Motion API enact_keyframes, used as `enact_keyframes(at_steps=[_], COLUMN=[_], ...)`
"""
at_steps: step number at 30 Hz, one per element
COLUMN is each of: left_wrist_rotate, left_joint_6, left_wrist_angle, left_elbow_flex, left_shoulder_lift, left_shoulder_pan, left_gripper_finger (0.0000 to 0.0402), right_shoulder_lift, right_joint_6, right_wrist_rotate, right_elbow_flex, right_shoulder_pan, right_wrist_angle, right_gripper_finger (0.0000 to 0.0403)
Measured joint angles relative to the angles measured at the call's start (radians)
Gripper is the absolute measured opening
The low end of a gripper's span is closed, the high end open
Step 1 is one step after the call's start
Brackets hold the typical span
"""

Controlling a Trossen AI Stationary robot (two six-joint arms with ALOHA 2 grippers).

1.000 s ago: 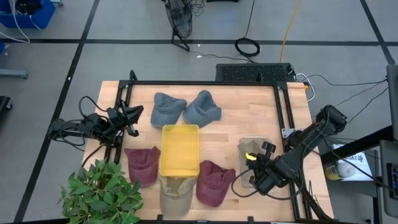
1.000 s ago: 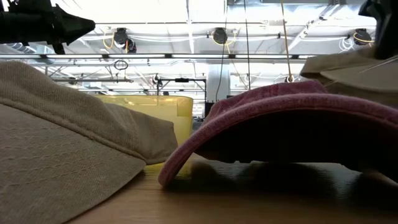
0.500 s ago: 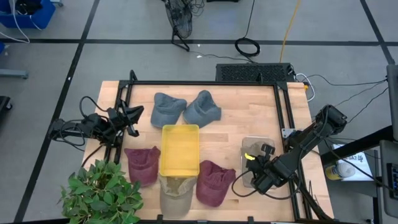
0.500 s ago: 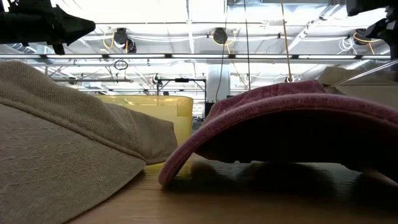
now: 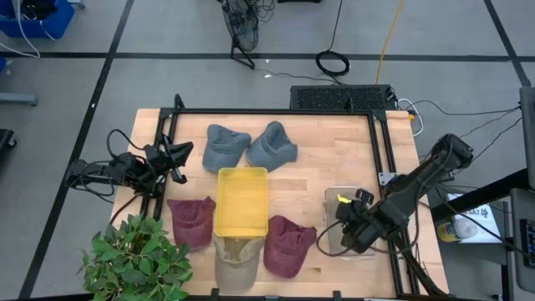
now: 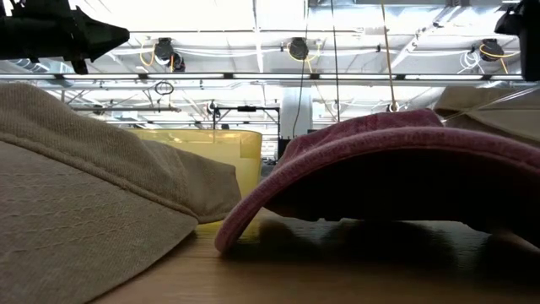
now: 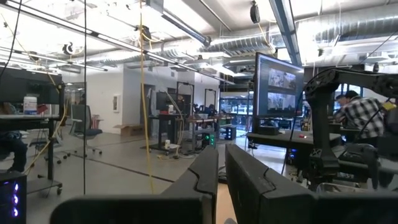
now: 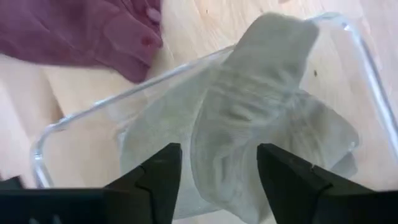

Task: Pick & Place hat
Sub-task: Put the brown cap into the transparent bin

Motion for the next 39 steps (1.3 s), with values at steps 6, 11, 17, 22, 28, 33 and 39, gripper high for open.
enact_keyframes(at_steps=[6,11,17,22,28,33,39], left_wrist_rotate=[0.000,0.000,0.000,0.000,-0.002,-0.004,-0.010], left_joint_6=[0.004,0.026,0.035,0.037,0.061,0.096,0.135], left_wrist_angle=[-0.001,-0.016,-0.018,-0.018,-0.016,-0.016,-0.014], left_elbow_flex=[0.000,0.000,0.000,0.000,0.000,0.000,0.000], left_shoulder_lift=[0.000,0.000,0.000,0.000,0.000,0.000,0.000], left_shoulder_pan=[0.000,0.000,0.000,0.000,0.000,0.000,0.000], left_gripper_finger=[0.0037,0.0037,0.0037,0.0037,0.0037,0.0037,0.0037], right_shoulder_lift=[-0.141,-0.279,-0.532,-0.808,-0.995,-1.044,-1.079], right_joint_6=[-0.105,-0.321,-0.678,-1.042,-1.131,-1.119,-1.151], right_wrist_rotate=[0.222,0.543,0.702,0.456,0.315,0.270,0.148], right_elbow_flex=[-0.002,-0.051,-0.250,-0.528,-0.771,-0.886,-0.985], right_shoulder_pan=[0.043,0.137,0.168,0.138,0.070,-0.003,-0.099], right_wrist_angle=[0.007,0.098,0.413,0.963,1.176,1.280,1.394], right_gripper_finger=[0.0191,0.0137,0.0018,0.0010,0.0001,0.0000,0.0000])
